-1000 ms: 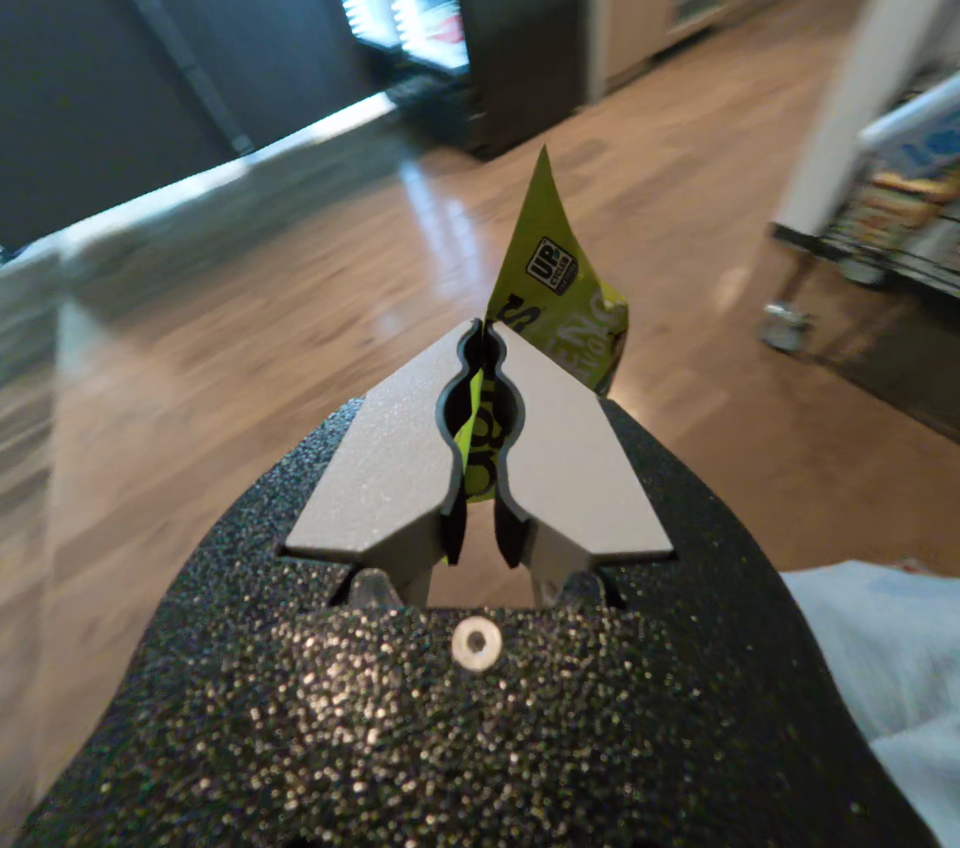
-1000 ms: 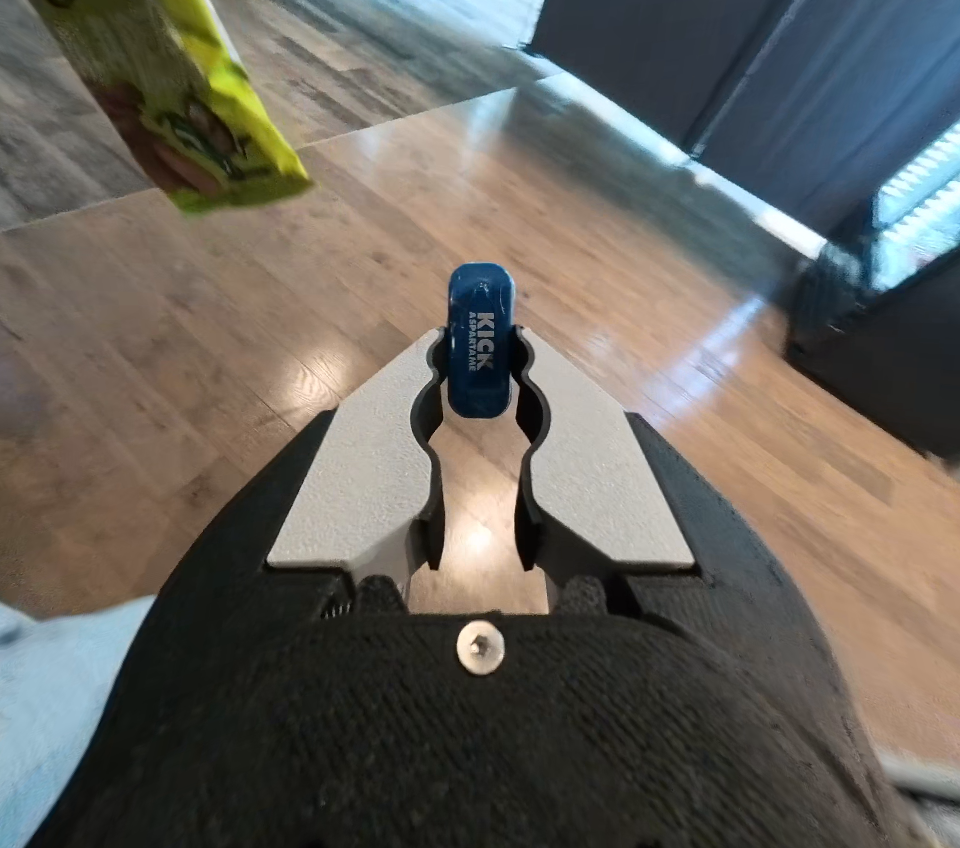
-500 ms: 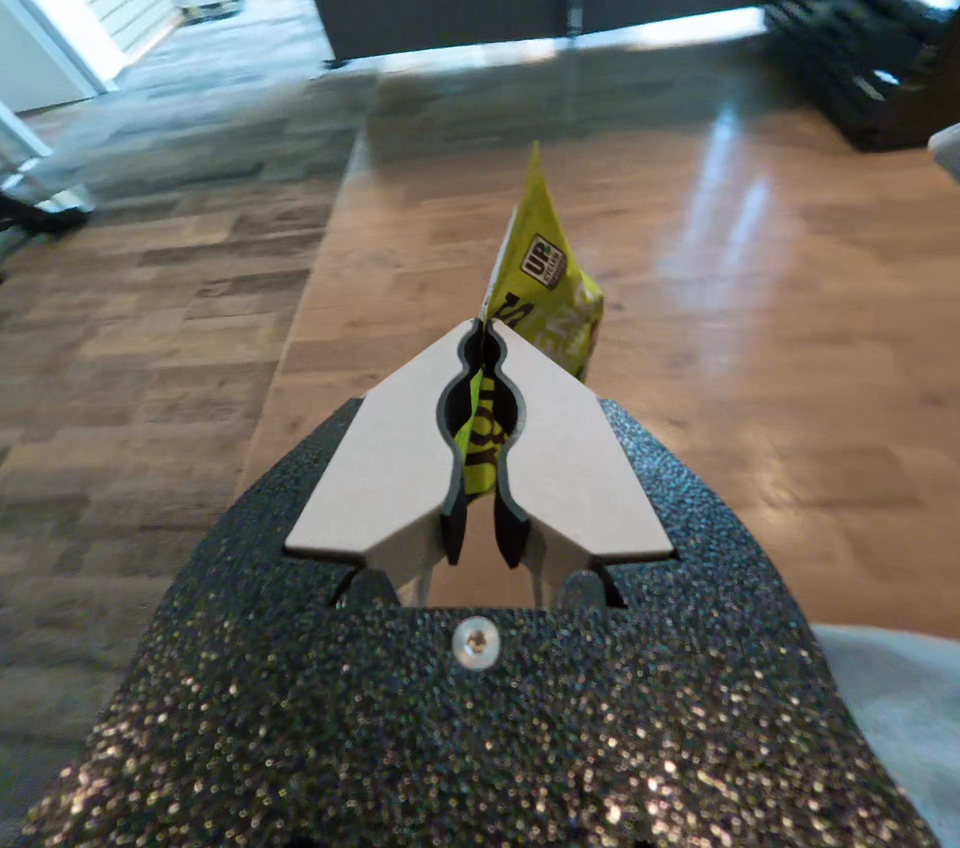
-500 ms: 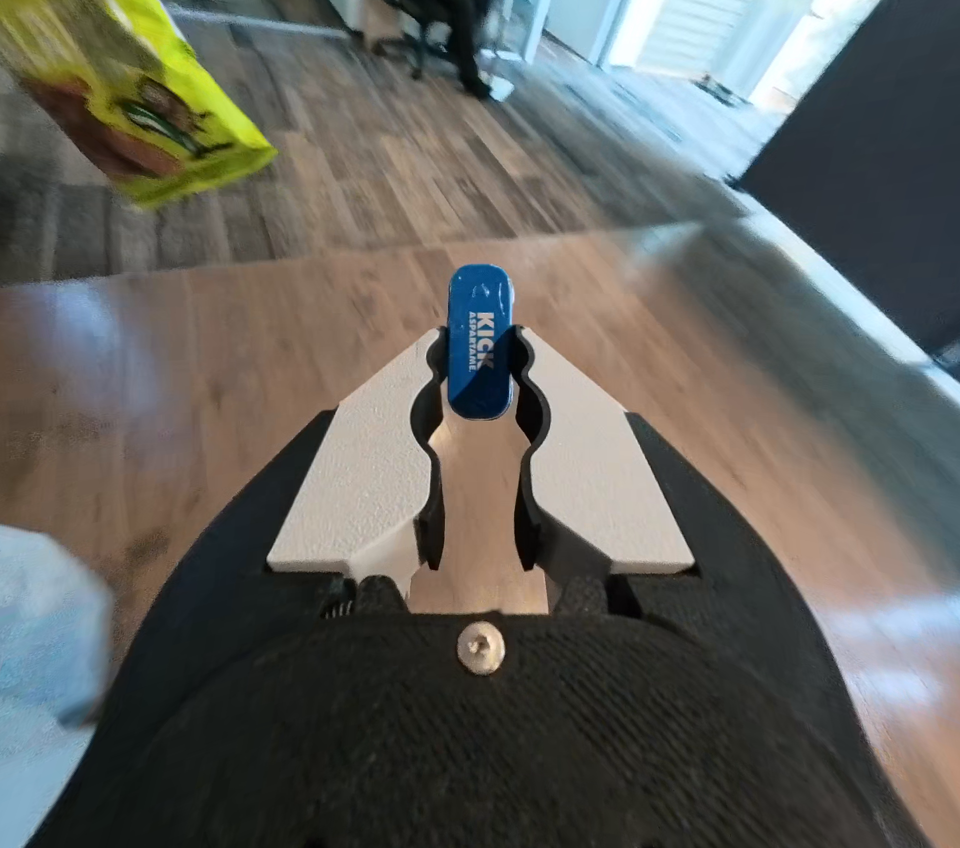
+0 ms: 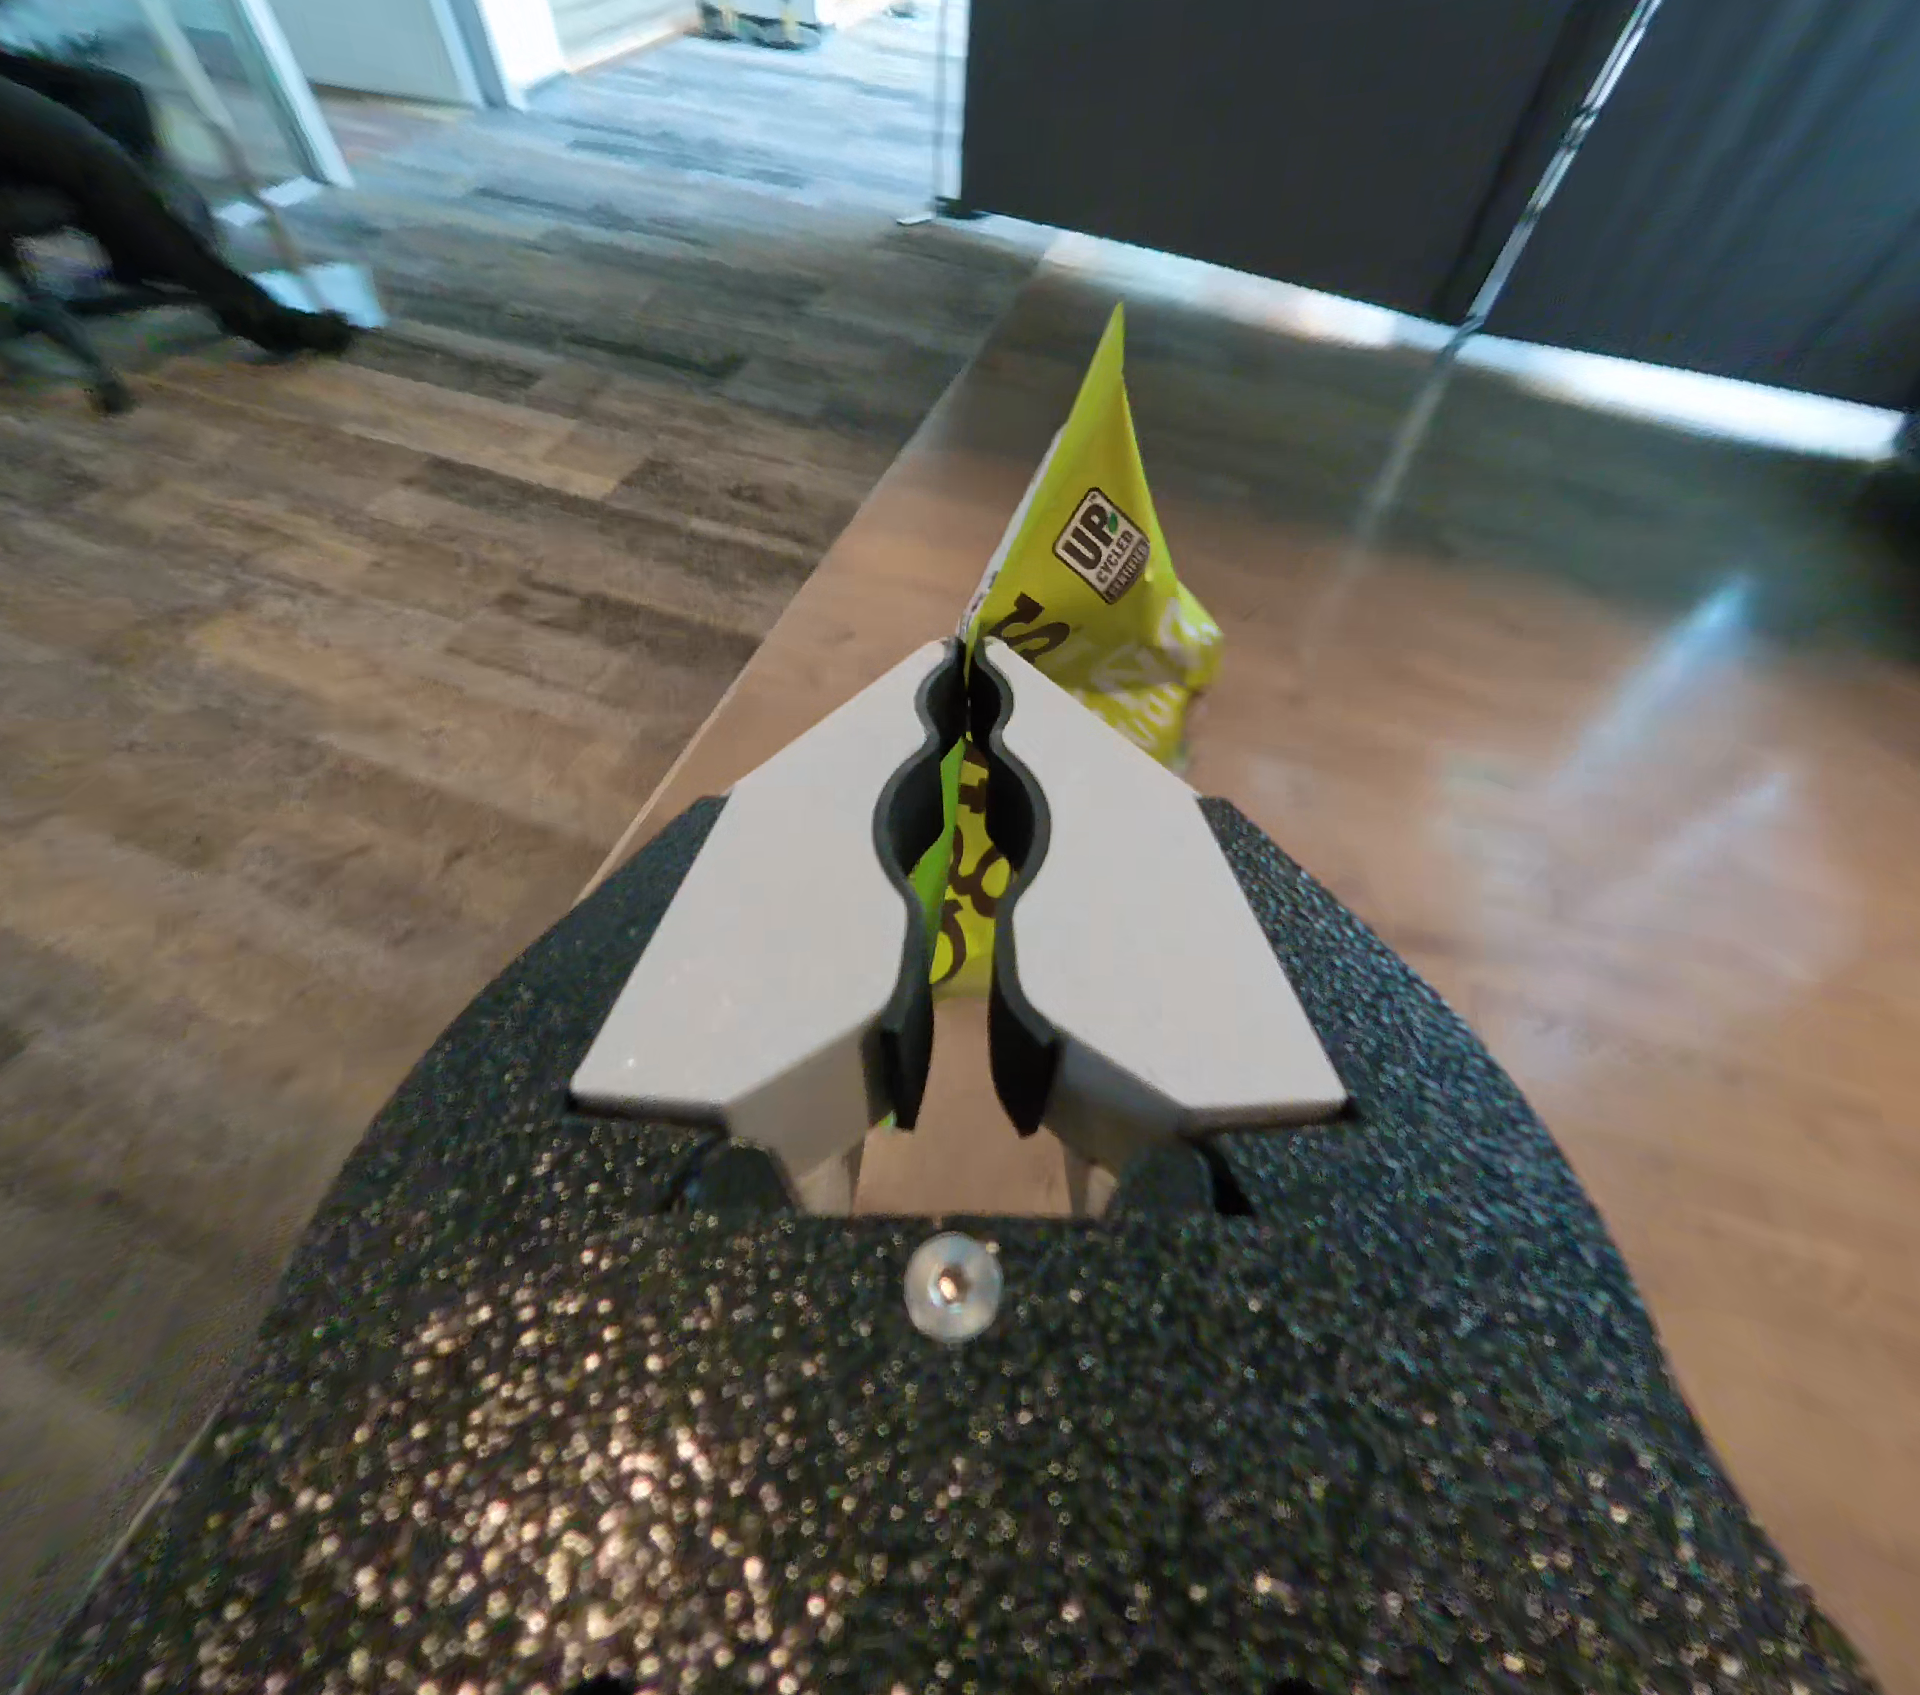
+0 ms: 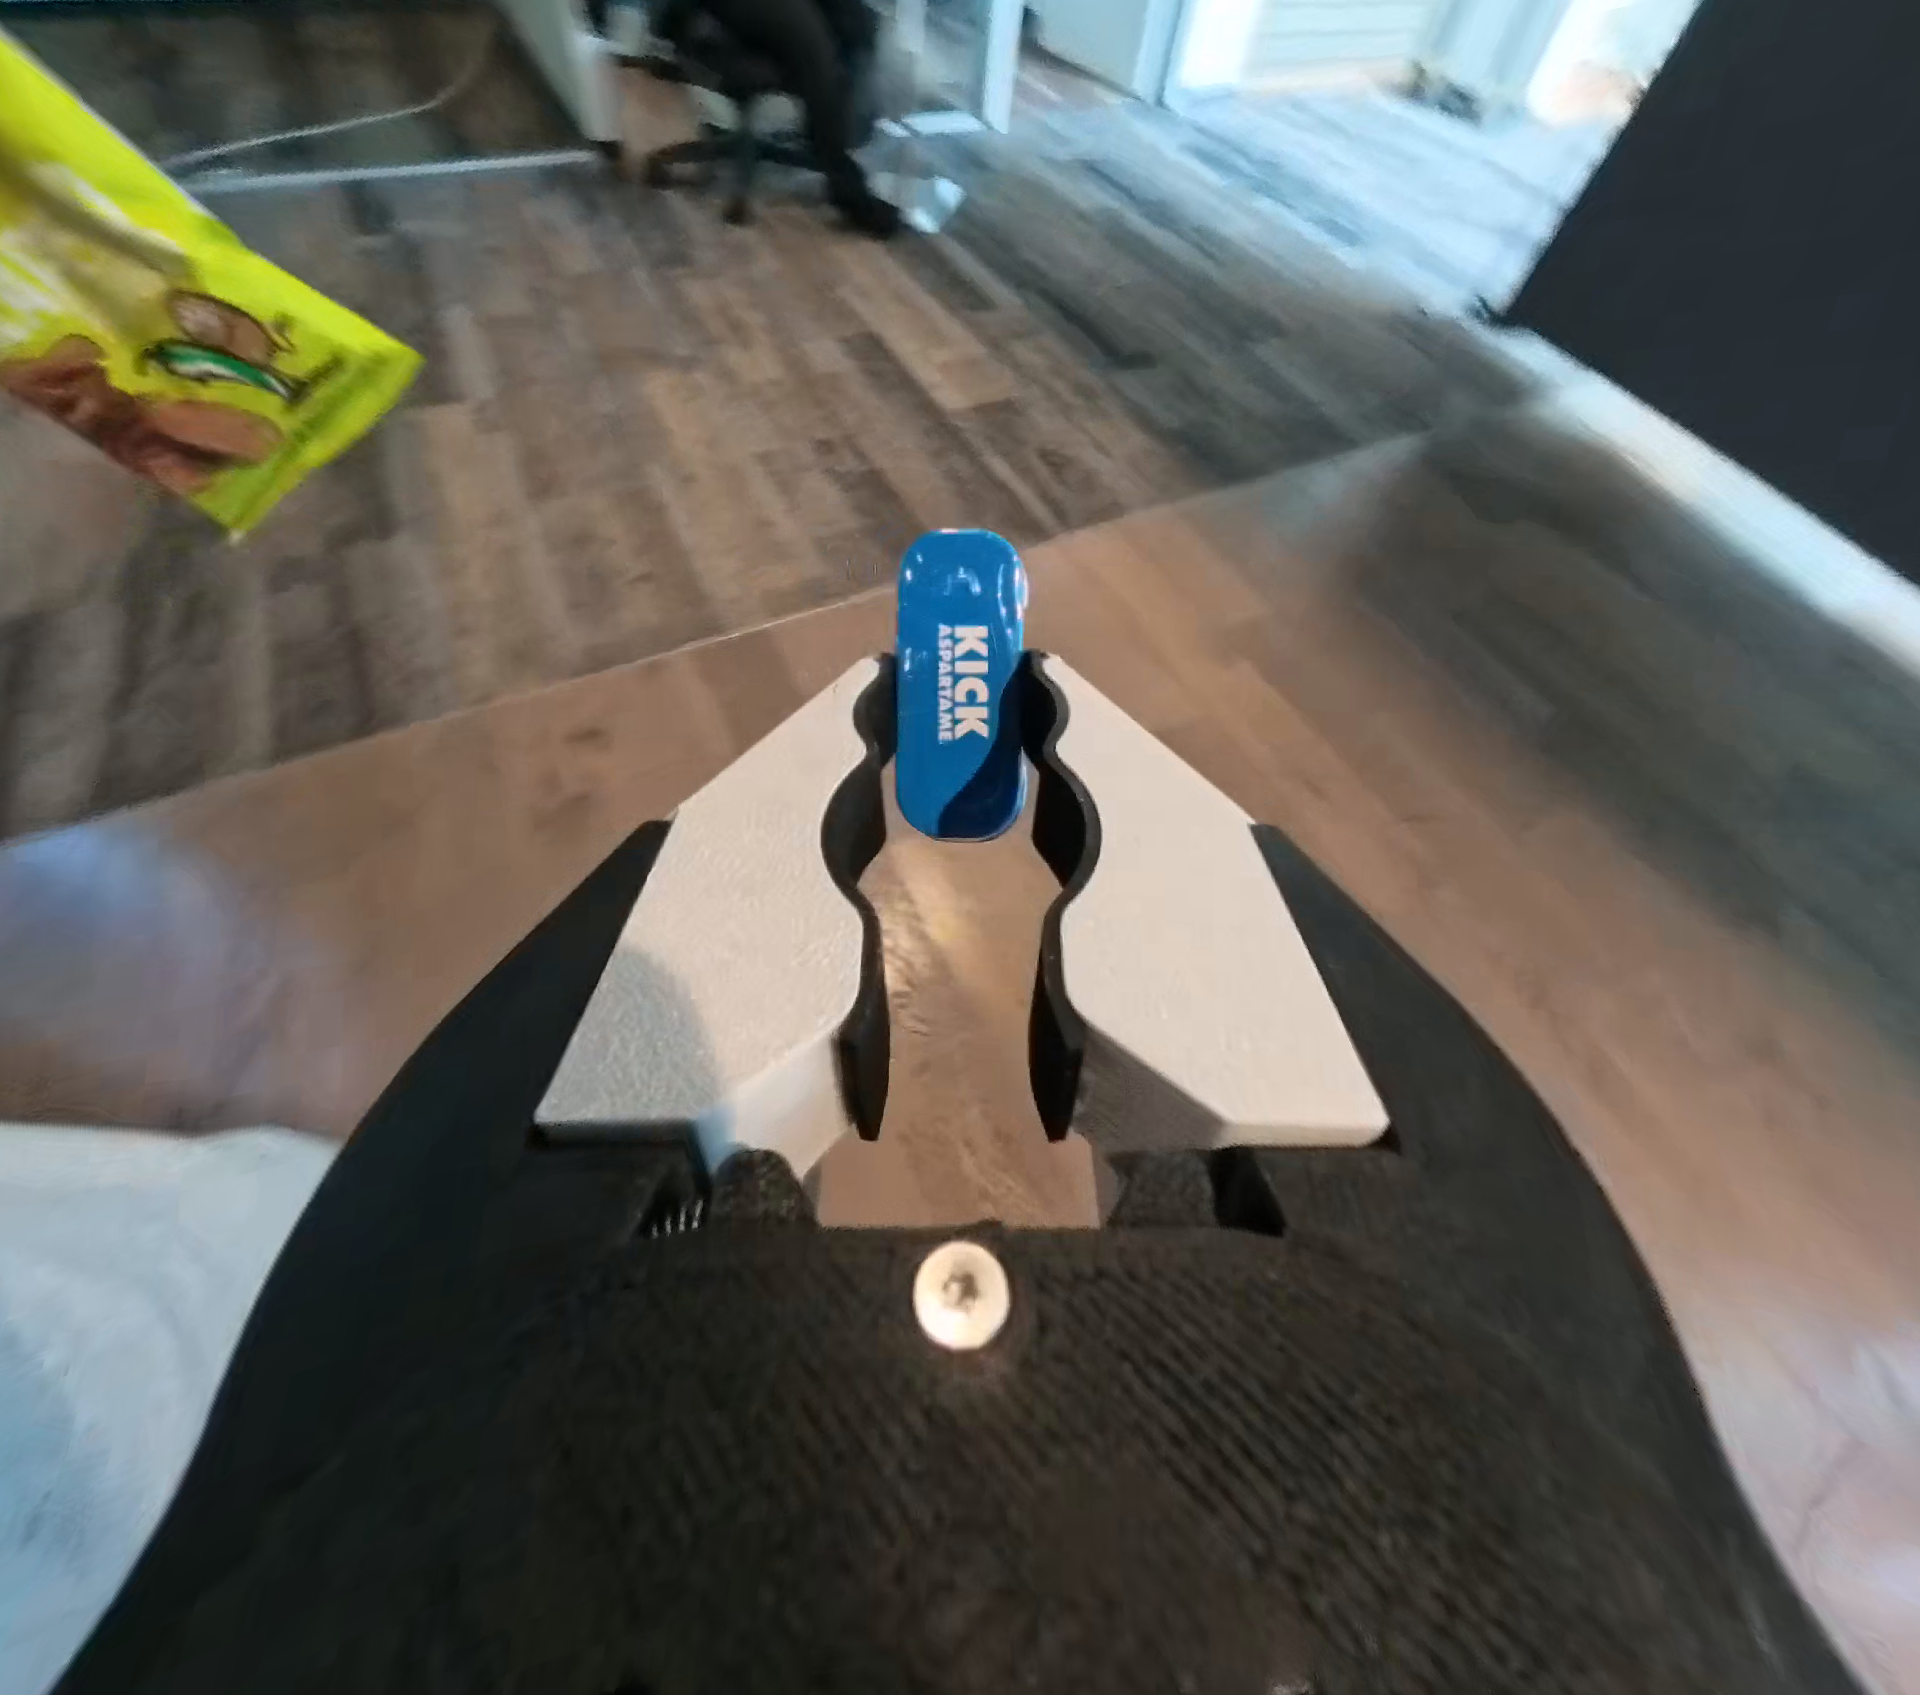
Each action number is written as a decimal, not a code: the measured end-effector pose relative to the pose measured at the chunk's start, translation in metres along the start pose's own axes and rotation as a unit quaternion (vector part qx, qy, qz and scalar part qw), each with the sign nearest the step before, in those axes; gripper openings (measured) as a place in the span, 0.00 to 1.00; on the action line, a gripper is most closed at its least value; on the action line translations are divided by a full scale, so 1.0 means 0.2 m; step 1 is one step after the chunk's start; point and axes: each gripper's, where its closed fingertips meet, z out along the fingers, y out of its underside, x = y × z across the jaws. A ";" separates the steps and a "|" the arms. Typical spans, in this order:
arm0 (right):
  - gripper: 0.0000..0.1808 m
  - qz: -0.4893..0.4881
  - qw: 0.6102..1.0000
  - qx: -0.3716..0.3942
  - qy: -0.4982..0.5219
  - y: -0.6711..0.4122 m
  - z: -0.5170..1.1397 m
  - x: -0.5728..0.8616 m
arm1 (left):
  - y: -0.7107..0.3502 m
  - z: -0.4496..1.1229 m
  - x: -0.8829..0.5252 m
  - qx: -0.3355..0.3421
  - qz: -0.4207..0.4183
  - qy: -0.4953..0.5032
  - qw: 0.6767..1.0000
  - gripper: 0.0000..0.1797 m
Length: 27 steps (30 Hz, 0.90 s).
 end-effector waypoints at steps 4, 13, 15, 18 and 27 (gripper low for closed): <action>0.12 0.043 0.997 -0.032 0.060 -0.03 0.37 0.58 | -0.33 0.83 -0.01 -0.004 0.003 0.043 0.999 0.00; 0.12 0.139 0.981 -0.054 0.122 0.06 1.26 1.50 | -0.84 2.51 0.07 -0.028 -0.037 0.117 0.992 0.00; 0.12 0.146 0.982 -0.047 0.112 0.02 1.58 1.72 | -0.91 2.88 0.03 -0.032 -0.068 0.114 0.991 0.00; 0.12 0.133 0.989 -0.032 0.062 -0.15 2.21 2.05 | -1.06 3.36 -0.11 -0.026 -0.089 0.071 0.993 0.00; 0.12 0.041 0.993 0.052 -0.099 -1.19 3.88 2.71 | -1.83 4.49 -0.68 0.043 -0.113 -0.050 0.991 0.00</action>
